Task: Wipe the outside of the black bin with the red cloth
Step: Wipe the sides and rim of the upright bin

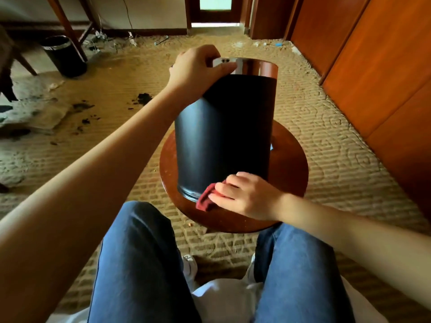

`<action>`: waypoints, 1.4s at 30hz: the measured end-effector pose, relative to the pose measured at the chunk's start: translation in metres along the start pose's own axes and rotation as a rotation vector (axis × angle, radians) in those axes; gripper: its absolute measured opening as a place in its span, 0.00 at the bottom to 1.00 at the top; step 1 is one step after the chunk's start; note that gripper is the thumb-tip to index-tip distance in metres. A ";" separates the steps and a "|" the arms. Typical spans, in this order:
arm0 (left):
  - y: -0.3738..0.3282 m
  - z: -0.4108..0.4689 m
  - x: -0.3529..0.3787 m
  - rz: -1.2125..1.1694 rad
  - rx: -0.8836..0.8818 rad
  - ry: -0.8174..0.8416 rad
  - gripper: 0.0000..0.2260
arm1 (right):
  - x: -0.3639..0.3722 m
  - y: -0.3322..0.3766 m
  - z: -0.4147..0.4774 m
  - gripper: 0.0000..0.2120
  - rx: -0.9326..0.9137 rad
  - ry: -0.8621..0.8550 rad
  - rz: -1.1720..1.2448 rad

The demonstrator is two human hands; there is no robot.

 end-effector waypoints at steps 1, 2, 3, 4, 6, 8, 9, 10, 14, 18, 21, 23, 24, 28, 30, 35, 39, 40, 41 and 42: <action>0.000 -0.001 0.000 -0.001 0.012 0.006 0.17 | -0.001 -0.003 0.000 0.13 -0.060 0.037 -0.010; -0.001 -0.002 0.001 -0.004 0.020 0.007 0.18 | -0.006 -0.014 0.005 0.15 -0.091 0.040 -0.041; 0.000 -0.002 0.002 -0.008 0.024 0.007 0.18 | -0.016 -0.033 0.014 0.15 -0.064 0.007 -0.079; 0.000 -0.001 0.002 -0.010 0.024 0.006 0.18 | -0.029 -0.059 0.025 0.15 0.027 -0.060 -0.121; 0.001 0.000 0.001 -0.009 0.013 0.009 0.17 | -0.061 -0.118 0.040 0.14 0.314 -0.215 -0.146; 0.001 0.002 -0.001 -0.015 0.008 0.016 0.16 | -0.078 -0.146 0.051 0.13 0.526 -0.293 -0.119; 0.001 0.003 -0.002 -0.017 0.003 0.015 0.17 | -0.075 -0.142 0.055 0.10 0.551 -0.300 -0.124; 0.001 0.003 -0.004 -0.019 -0.004 0.014 0.17 | -0.070 -0.131 0.057 0.09 0.538 -0.307 -0.126; 0.010 0.000 -0.006 -0.077 -0.019 0.014 0.13 | -0.011 -0.028 0.033 0.10 0.210 -0.088 -0.062; 0.012 -0.007 -0.008 -0.056 0.014 -0.017 0.13 | 0.004 0.001 0.019 0.15 -0.054 0.081 -0.066; 0.011 -0.008 -0.006 -0.037 -0.004 -0.030 0.14 | -0.032 -0.068 0.052 0.09 0.073 -0.064 -0.197; 0.012 -0.007 -0.006 -0.031 -0.030 -0.047 0.16 | -0.071 -0.125 0.066 0.08 0.374 -0.232 -0.181; 0.012 -0.006 -0.006 -0.034 -0.037 -0.050 0.16 | -0.080 -0.140 0.067 0.09 0.500 -0.274 -0.136; 0.014 -0.003 -0.006 -0.041 -0.017 -0.042 0.15 | -0.044 -0.083 0.050 0.09 0.349 -0.216 -0.124; 0.014 -0.004 -0.005 -0.056 0.009 -0.027 0.15 | -0.006 -0.022 0.025 0.09 0.137 -0.028 -0.084; 0.008 -0.013 0.000 -0.048 0.051 -0.047 0.14 | -0.003 -0.013 0.019 0.15 -0.087 0.071 -0.097; -0.005 -0.015 0.003 0.023 0.086 -0.077 0.16 | -0.068 -0.120 0.054 0.12 0.340 -0.210 -0.140; -0.006 -0.014 0.004 0.042 0.082 -0.071 0.16 | -0.078 -0.135 0.056 0.14 0.462 -0.254 -0.101; -0.007 -0.013 0.003 0.047 0.077 -0.066 0.15 | -0.079 -0.137 0.058 0.14 0.508 -0.267 -0.093; -0.006 -0.011 0.002 0.035 0.072 -0.060 0.14 | -0.072 -0.129 0.058 0.12 0.495 -0.266 -0.088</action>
Point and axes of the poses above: each hand's wrist, its own z-axis towards the middle knuckle, its own x-axis out of the palm, y = z × x, the point moved 7 cm from there along z, towards the middle knuckle, and after that the axes turned 3 degrees about -x, right-handed, at the moved point
